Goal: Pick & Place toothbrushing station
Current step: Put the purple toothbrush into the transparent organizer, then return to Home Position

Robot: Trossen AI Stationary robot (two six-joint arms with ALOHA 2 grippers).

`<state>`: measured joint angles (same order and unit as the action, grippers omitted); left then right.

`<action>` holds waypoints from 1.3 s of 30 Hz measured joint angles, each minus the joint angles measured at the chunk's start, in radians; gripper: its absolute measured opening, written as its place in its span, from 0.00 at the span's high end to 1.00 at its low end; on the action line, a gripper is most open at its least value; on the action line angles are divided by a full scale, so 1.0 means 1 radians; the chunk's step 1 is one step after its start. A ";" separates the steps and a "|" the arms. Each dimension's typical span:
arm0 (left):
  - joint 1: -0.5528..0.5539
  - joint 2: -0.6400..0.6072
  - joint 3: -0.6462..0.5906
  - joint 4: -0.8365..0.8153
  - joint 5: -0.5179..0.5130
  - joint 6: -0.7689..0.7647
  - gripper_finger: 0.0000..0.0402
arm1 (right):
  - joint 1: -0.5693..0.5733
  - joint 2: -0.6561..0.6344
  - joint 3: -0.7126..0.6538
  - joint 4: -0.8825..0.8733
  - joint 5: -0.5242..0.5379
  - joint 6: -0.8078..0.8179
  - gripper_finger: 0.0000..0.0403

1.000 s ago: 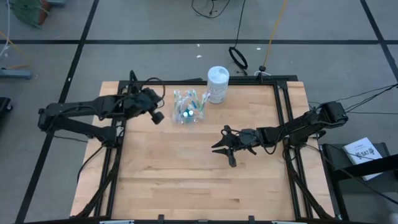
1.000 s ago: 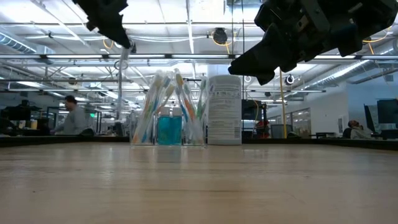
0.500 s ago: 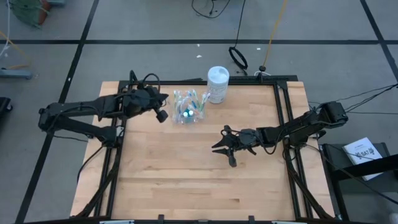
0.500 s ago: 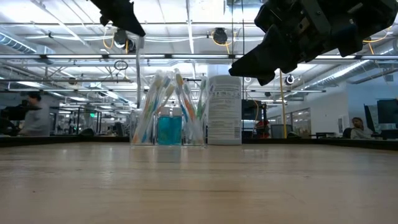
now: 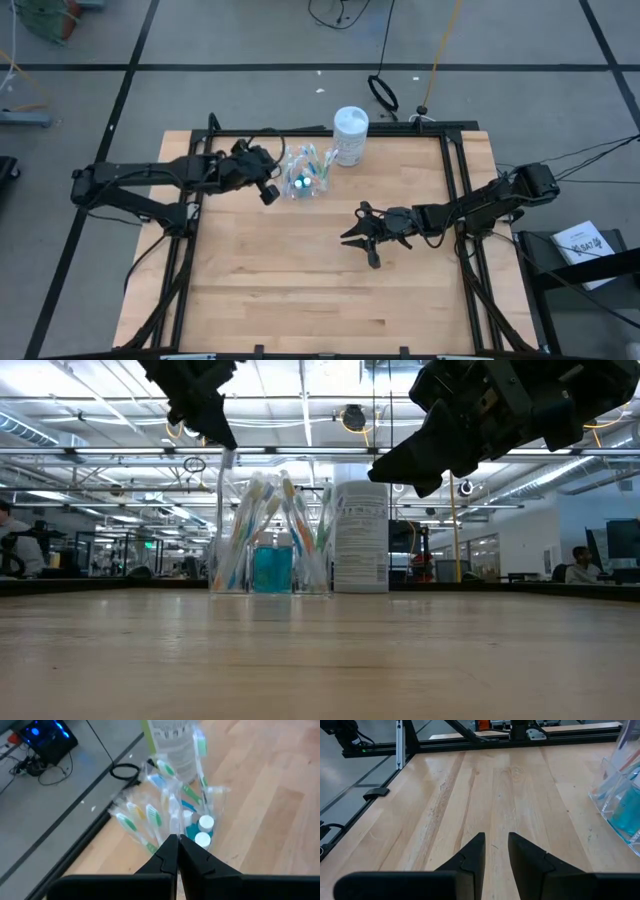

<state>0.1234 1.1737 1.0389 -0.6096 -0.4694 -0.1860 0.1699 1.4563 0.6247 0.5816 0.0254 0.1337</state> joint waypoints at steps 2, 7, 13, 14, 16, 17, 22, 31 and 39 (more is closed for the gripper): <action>0.000 0.023 0.000 0.000 0.000 0.001 0.96 | 0.000 0.000 0.000 0.000 0.000 0.000 0.81; 0.002 0.072 0.000 0.001 -0.002 0.047 0.91 | 0.000 0.000 0.000 0.000 0.000 0.000 0.81; 0.013 0.099 0.000 -0.003 -0.001 0.026 0.81 | 0.000 0.000 0.000 0.000 0.000 0.000 0.81; 0.014 0.098 0.000 -0.002 -0.001 0.026 0.79 | 0.000 0.000 0.000 0.001 0.000 0.000 0.81; 0.014 0.097 0.000 -0.002 -0.001 0.026 0.75 | 0.000 0.000 0.000 0.001 0.000 0.000 0.81; 0.014 0.097 0.000 -0.002 -0.001 0.026 0.73 | 0.000 0.000 0.000 0.003 0.000 -0.002 0.81; 0.010 0.088 0.000 0.009 -0.001 0.005 0.64 | 0.000 0.000 0.000 0.004 0.000 -0.074 0.81; -0.023 -0.014 0.000 0.036 0.002 0.005 0.62 | 0.000 0.000 0.000 -0.001 0.004 -0.143 0.81; -0.034 -0.171 -0.001 -0.002 0.001 -0.073 0.62 | -0.001 -0.001 0.000 -0.030 0.006 -0.131 0.81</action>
<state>0.0891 1.0026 1.0378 -0.6117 -0.4683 -0.2586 0.1694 1.4558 0.6247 0.5520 0.0315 0.0024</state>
